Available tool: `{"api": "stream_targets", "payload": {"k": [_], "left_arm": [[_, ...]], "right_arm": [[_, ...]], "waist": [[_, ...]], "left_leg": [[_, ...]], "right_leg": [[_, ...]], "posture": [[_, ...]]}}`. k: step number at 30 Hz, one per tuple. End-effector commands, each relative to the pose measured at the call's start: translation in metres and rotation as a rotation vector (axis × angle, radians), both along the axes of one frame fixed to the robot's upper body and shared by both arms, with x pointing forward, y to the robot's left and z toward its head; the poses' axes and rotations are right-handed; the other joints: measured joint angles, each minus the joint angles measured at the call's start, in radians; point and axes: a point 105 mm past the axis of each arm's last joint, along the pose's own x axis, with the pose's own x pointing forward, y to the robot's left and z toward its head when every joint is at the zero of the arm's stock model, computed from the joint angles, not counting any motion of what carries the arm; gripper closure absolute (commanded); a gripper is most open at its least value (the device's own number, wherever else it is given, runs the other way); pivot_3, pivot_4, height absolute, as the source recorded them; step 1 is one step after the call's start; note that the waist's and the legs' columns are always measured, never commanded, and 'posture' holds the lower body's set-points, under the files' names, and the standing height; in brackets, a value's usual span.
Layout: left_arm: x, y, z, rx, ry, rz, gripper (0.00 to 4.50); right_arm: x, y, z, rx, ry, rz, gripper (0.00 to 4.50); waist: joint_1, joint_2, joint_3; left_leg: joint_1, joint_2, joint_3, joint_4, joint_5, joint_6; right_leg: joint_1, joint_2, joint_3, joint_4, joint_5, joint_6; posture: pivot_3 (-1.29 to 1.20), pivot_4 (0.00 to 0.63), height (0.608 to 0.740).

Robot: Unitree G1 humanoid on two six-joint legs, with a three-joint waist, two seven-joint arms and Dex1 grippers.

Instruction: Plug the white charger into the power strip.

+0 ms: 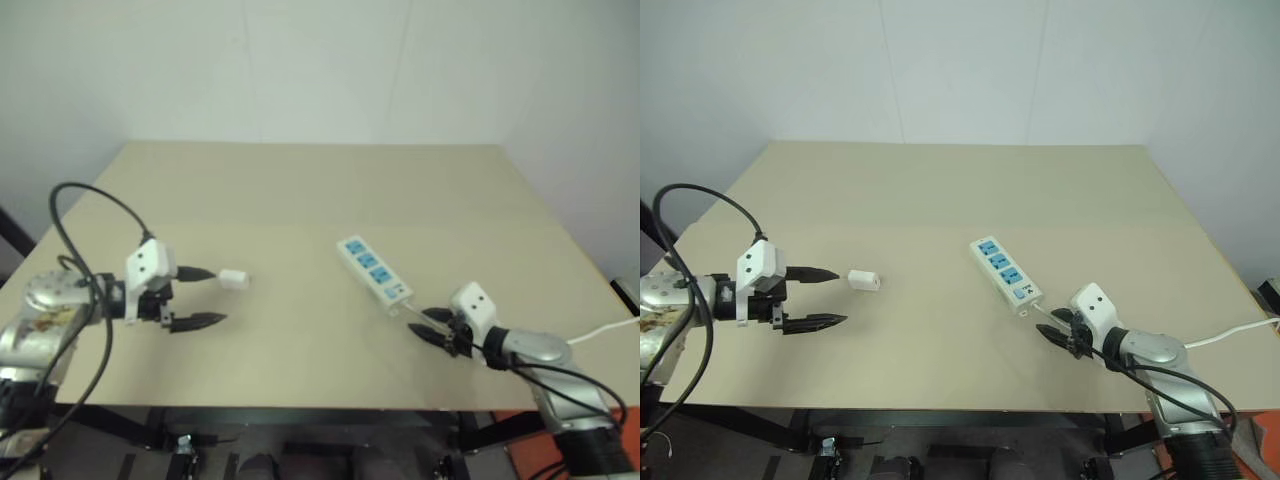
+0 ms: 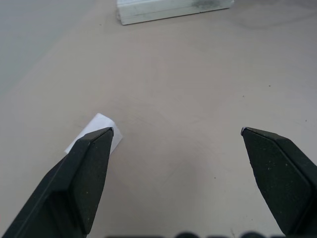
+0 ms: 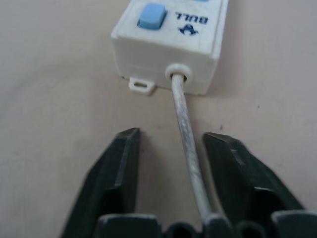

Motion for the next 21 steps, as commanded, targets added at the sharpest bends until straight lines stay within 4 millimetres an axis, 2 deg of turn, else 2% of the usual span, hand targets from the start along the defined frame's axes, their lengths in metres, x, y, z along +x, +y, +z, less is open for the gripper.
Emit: {"api": "stream_targets", "payload": {"k": [1, 2, 3, 10, 15, 21], "left_arm": [[0.005, 0.002, 0.017, 0.014, -0.056, -0.013, 0.0], [0.006, 0.003, 0.016, 0.021, -0.052, -0.013, 0.0], [0.007, 0.003, 0.015, 0.026, -0.049, -0.012, 0.0], [-0.001, -0.002, 0.005, 0.013, -0.006, -0.039, 0.0], [0.002, -0.003, 0.003, 0.018, -0.011, -0.024, 0.0], [0.002, -0.002, 0.004, 0.021, -0.015, -0.013, 0.0]], "right_arm": [[0.008, -0.001, 0.025, 0.033, -0.148, -0.069, 0.37], [0.01, 0.0, 0.027, 0.052, -0.166, -0.086, 0.06], [0.012, 0.002, 0.029, 0.062, -0.184, -0.101, 0.02], [0.015, 0.019, 0.038, 0.245, -0.175, -0.171, 0.02], [0.021, 0.036, 0.035, 0.253, -0.177, -0.142, 0.02], [0.024, 0.039, 0.034, 0.259, -0.171, -0.124, 0.02]], "waist": [[0.0, 0.0, 0.0], [-0.001, 0.0, 0.0], [-0.002, 0.0, 0.0], [-0.001, 0.0, 0.0], [0.0, 0.0, 0.0], [0.0, 0.0, 0.0]], "left_leg": [[0.0, 0.0, 0.0, 0.0, 0.0, 0.0], [0.0, 0.0, 0.0, 0.0, 0.0, 0.0], [0.0, 0.0, 0.001, 0.0, 0.0, 0.0], [-0.005, 0.0, 0.0, -0.001, 0.0, 0.0], [-0.005, 0.0, 0.0, -0.001, 0.0, 0.0], [-0.006, 0.0, 0.0, -0.001, 0.0, 0.0]], "right_leg": [[0.0, 0.0, 0.0, -0.001, 0.0, 0.0], [0.0, 0.0, 0.0, -0.001, 0.0, 0.0], [0.0, 0.0, 0.0, -0.002, 0.0, 0.0], [-0.005, 0.0, 0.0, -0.001, 0.0, 0.0], [-0.005, 0.0, 0.0, -0.001, 0.0, 0.0], [-0.005, 0.0, 0.0, -0.001, 0.0, 0.0]], "posture": [[0.0, 0.15, 0.74], [0.0, 0.15, 0.74], [0.0, 0.15, 0.74], [0.0, 0.15, 0.74], [0.0, 0.15, 0.74], [0.0, 0.15, 0.74]]}}
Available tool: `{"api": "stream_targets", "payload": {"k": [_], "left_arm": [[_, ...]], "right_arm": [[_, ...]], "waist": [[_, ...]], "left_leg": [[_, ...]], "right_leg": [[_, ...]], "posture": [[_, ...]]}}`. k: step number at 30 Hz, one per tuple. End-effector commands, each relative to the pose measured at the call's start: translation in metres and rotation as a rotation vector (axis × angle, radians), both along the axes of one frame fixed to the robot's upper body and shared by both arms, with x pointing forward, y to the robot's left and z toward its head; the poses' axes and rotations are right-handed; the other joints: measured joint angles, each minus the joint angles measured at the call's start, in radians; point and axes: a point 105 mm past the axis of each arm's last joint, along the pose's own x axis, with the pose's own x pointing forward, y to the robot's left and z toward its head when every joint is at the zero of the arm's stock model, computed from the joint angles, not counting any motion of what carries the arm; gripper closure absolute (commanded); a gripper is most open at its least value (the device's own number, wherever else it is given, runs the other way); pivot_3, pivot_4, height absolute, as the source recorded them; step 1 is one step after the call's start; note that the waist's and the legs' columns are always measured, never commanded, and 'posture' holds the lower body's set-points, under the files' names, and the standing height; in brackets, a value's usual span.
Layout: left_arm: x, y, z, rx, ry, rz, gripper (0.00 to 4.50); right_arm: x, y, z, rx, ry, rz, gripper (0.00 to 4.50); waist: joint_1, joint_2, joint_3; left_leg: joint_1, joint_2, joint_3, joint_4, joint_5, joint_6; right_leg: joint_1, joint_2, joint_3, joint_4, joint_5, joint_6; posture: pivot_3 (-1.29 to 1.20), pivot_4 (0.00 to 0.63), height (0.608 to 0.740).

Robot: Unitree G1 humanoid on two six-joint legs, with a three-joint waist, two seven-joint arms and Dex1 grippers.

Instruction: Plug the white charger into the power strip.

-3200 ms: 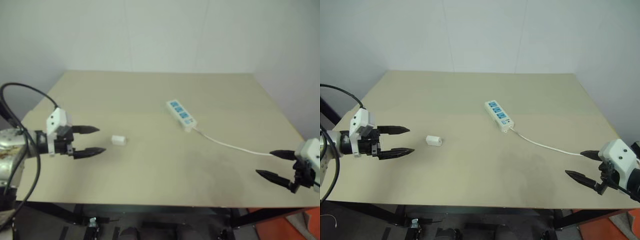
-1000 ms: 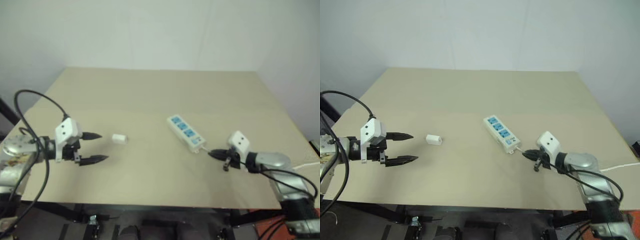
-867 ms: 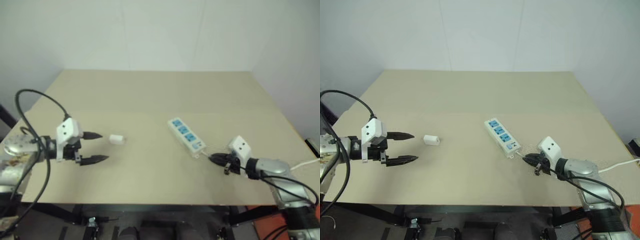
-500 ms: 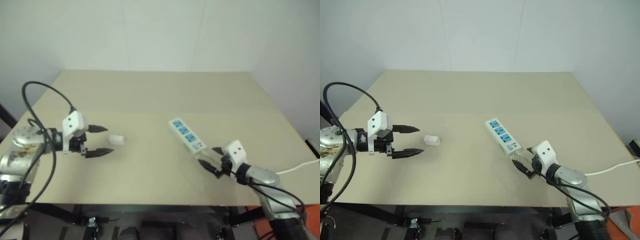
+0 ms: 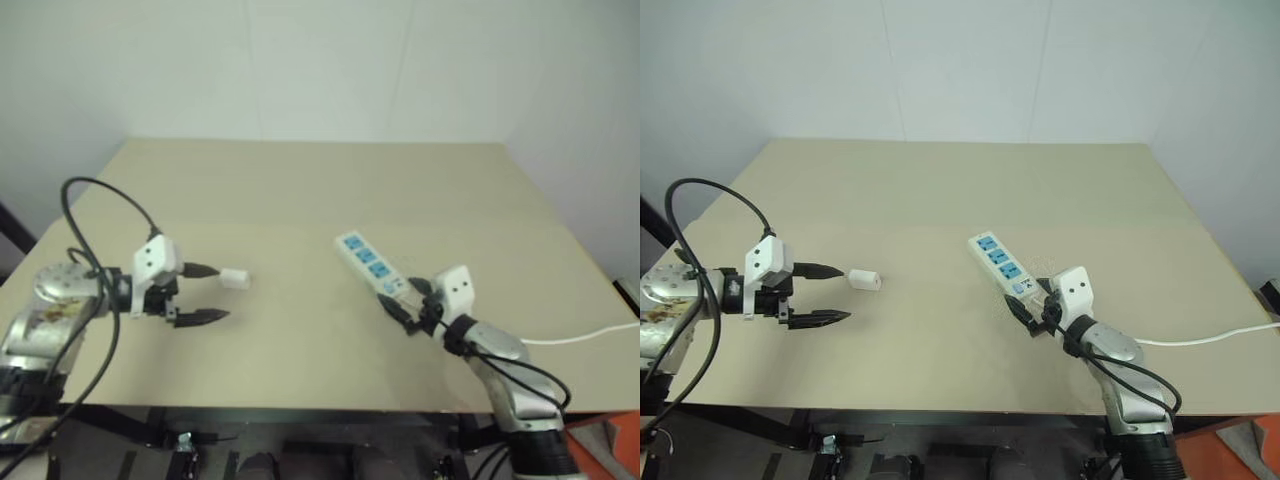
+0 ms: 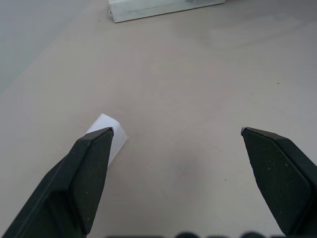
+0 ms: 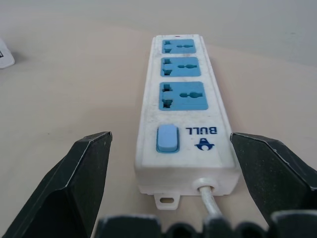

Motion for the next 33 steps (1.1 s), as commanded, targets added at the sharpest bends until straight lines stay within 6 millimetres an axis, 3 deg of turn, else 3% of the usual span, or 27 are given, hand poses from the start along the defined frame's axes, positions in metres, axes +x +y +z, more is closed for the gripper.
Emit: {"api": "stream_targets", "payload": {"k": [1, 6, 22, 27, 33], "left_arm": [[-0.001, -0.001, 0.009, 0.005, -0.035, 0.0, 0.0], [-0.002, -0.003, 0.009, 0.005, -0.033, 0.002, 0.0], [-0.001, -0.006, 0.011, 0.005, -0.026, -0.008, 0.0], [0.001, -0.006, 0.012, 0.005, -0.021, 0.003, 0.0], [0.011, -0.026, 0.02, 0.026, 0.067, -0.031, 0.0]], "right_arm": [[0.006, 0.001, 0.006, 0.004, -0.045, 0.001, 0.02], [0.013, 0.005, -0.006, 0.007, -0.047, -0.013, 0.02], [0.019, 0.013, -0.01, 0.132, -0.055, 0.018, 0.02], [0.019, 0.012, -0.015, 0.114, -0.045, 0.014, 1.06], [0.019, 0.012, -0.02, 0.095, -0.035, 0.022, 1.06]], "waist": [[0.0, 0.0, 0.0], [0.0, 0.0, 0.0], [-0.004, 0.0, 0.0], [-0.003, 0.0, 0.0], [-0.002, 0.0, 0.0]], "left_leg": [[0.0, 0.0, 0.0, 0.0, 0.0, 0.0], [0.0, 0.0, 0.0, 0.0, 0.0, 0.0], [0.0, 0.0, 0.0, 0.0, 0.0, 0.0], [0.001, 0.0, 0.0, 0.0, 0.0, 0.0], [0.001, 0.0, -0.001, 0.0, 0.0, 0.0]], "right_leg": [[0.0, 0.0, 0.0, 0.0, 0.0, 0.0], [0.0, 0.0, 0.0, 0.0, 0.0, 0.0], [0.0, 0.0, 0.0, 0.0, 0.0, 0.0], [0.0, 0.0, 0.0, 0.001, 0.0, 0.0], [0.001, 0.0, 0.0, 0.002, 0.0, 0.0]], "posture": [[0.0, 0.15, 0.74], [0.0, 0.15, 0.74], [0.0, 0.15, 0.74], [0.0, 0.15, 0.74], [0.0, 0.15, 0.74]]}}
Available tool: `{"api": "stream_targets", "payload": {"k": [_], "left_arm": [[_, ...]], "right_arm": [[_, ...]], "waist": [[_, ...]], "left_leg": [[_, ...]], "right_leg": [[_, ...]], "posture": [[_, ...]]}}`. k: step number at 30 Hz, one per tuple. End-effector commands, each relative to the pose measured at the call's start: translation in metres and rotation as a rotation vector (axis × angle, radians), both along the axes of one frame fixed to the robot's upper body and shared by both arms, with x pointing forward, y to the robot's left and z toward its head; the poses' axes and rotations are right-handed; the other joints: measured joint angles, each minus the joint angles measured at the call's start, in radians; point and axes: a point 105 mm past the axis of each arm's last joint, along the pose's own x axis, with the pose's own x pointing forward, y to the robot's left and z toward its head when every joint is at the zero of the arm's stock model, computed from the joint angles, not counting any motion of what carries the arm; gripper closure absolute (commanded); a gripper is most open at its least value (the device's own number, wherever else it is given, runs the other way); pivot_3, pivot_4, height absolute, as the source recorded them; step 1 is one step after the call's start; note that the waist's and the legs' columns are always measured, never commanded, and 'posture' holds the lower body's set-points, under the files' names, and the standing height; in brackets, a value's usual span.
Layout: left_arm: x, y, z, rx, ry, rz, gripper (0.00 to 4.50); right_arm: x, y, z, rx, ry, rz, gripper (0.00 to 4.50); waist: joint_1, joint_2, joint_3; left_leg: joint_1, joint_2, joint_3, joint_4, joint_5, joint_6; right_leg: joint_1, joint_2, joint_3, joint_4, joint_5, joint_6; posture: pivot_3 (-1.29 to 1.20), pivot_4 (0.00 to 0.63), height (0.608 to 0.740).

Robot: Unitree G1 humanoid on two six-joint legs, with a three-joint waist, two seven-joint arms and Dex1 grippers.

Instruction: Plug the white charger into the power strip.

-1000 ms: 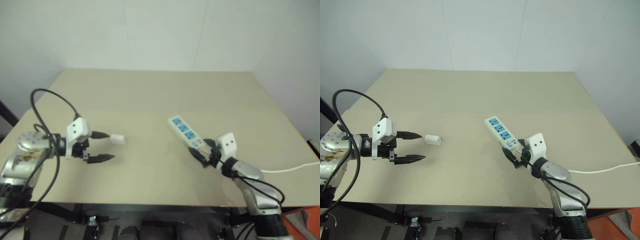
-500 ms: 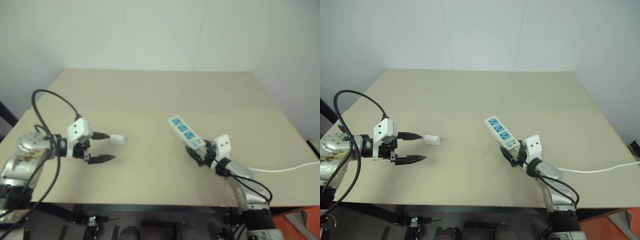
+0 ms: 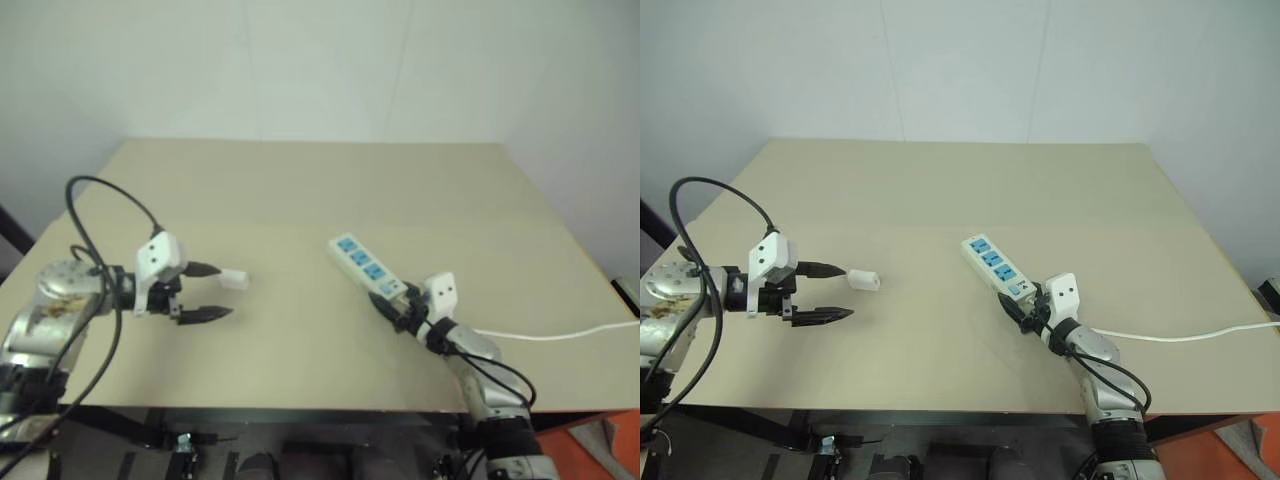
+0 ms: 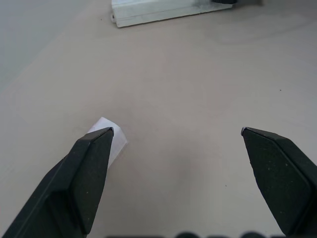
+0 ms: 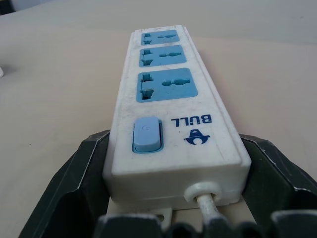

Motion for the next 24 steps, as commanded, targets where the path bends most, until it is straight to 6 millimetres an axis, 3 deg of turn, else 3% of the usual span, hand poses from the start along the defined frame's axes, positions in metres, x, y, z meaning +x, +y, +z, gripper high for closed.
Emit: {"api": "stream_targets", "payload": {"k": [1, 6, 9, 11, 16, 24], "left_arm": [[0.008, -0.018, 0.016, 0.042, -0.017, -0.054, 0.0], [0.039, -0.035, 0.037, 0.358, -0.07, -0.095, 0.0], [0.06, -0.05, 0.058, 0.431, -0.097, -0.091, 0.0], [0.07, -0.054, 0.061, 0.521, -0.094, -0.108, 0.0], [0.084, -0.047, 0.046, 0.706, -0.019, -0.11, 0.0], [0.088, -0.047, 0.027, 0.851, 0.019, -0.203, 0.0]], "right_arm": [[-0.001, 0.004, 0.005, -0.011, -0.026, 0.039, 1.06], [-0.002, 0.004, 0.0, -0.035, -0.005, 0.064, 1.06], [-0.003, 0.004, -0.002, -0.049, 0.006, 0.074, 1.06], [-0.003, 0.005, -0.004, -0.064, 0.017, 0.072, 1.06], [-0.007, 0.002, -0.008, -0.084, 0.019, 0.054, 1.06], [-0.011, 0.0, -0.01, -0.073, 0.03, 0.039, 1.06]], "waist": [[0.001, 0.0, 0.0], [0.001, 0.0, 0.0], [0.001, 0.0, 0.0], [-0.004, 0.0, 0.0], [-0.014, 0.0, -0.001], [0.001, 0.0, 0.0]], "left_leg": [[0.0, 0.0, 0.0, 0.0, 0.0, 0.0], [0.0, 0.0, 0.0, 0.0, 0.0, 0.0], [-0.001, -0.001, 0.0, 0.001, 0.0, 0.0], [-0.001, -0.001, 0.0, 0.0, 0.0, 0.0], [-0.001, -0.001, 0.0, -0.002, 0.0, 0.0], [-0.004, -0.002, -0.001, -0.001, 0.0, 0.0]], "right_leg": [[0.0, 0.0, 0.0, 0.0, 0.0, 0.0], [0.0, 0.001, 0.0, 0.0, 0.0, 0.0], [0.0, 0.001, 0.0, 0.0, 0.0, 0.0], [0.0, 0.001, 0.0, -0.002, 0.0, 0.0], [-0.001, 0.002, 0.001, -0.001, -0.001, 0.0], [-0.002, 0.0, 0.0, -0.002, -0.001, 0.0]], "posture": [[0.0, 0.15, 0.74], [0.0, 0.15, 0.74], [0.0, 0.15, 0.74], [0.0, 0.15, 0.74], [0.0, 0.15, 0.74], [0.0, 0.15, 0.74]]}}
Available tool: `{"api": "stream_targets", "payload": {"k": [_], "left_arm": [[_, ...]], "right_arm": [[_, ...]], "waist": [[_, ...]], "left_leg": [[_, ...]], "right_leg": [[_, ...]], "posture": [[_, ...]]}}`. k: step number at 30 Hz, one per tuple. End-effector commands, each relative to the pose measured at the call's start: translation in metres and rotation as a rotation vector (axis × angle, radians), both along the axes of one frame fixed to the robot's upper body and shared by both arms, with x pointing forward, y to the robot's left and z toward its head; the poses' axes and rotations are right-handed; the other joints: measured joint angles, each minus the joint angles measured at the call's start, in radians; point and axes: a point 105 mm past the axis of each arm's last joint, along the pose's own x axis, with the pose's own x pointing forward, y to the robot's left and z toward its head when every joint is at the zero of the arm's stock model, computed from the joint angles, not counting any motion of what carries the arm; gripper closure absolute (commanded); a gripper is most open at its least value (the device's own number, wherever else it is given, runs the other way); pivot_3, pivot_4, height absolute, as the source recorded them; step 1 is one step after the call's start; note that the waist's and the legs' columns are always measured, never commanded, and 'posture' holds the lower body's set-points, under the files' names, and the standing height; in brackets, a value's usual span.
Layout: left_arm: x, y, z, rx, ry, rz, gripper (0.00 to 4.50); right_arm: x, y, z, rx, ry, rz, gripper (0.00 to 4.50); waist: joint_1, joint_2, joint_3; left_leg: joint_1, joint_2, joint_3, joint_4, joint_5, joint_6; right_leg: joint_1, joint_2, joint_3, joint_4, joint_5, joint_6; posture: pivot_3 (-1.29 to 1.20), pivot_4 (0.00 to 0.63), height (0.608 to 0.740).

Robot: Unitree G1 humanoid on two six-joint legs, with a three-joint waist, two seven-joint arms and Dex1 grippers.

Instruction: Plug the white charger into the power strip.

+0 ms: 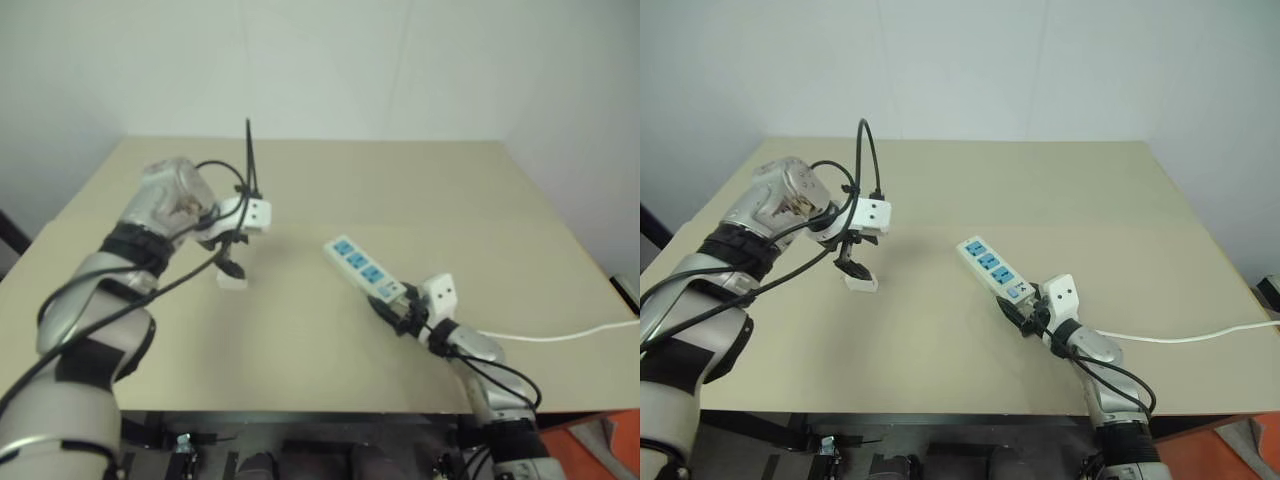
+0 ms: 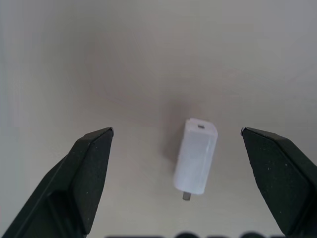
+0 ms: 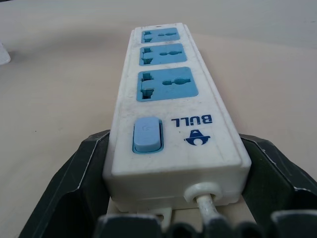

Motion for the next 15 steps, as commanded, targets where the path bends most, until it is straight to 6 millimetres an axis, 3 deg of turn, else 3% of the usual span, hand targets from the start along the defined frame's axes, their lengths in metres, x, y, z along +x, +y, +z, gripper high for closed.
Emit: {"api": "stream_targets", "payload": {"k": [1, 15], "left_arm": [[0.003, -0.002, 0.012, 0.057, -0.024, -0.053, 0.0], [0.0, -0.005, -0.026, 0.125, 0.083, -0.159, 0.0]], "right_arm": [[-0.004, 0.001, -0.01, -0.011, 0.041, 0.0, 1.06], [-0.008, 0.005, -0.014, -0.019, 0.057, 0.016, 1.06]], "waist": [[0.0, 0.0, 0.0], [-0.001, 0.0, 0.0]], "left_leg": [[0.0, 0.0, 0.0, 0.0, 0.0, 0.0], [0.0, 0.0, 0.0, 0.0, 0.0, 0.0]], "right_leg": [[0.0, 0.0, 0.0, 0.0, 0.0, 0.0], [0.0, 0.0, 0.0, 0.001, 0.0, 0.0]], "posture": [[0.0, 0.15, 0.74], [0.0, 0.15, 0.74]]}}
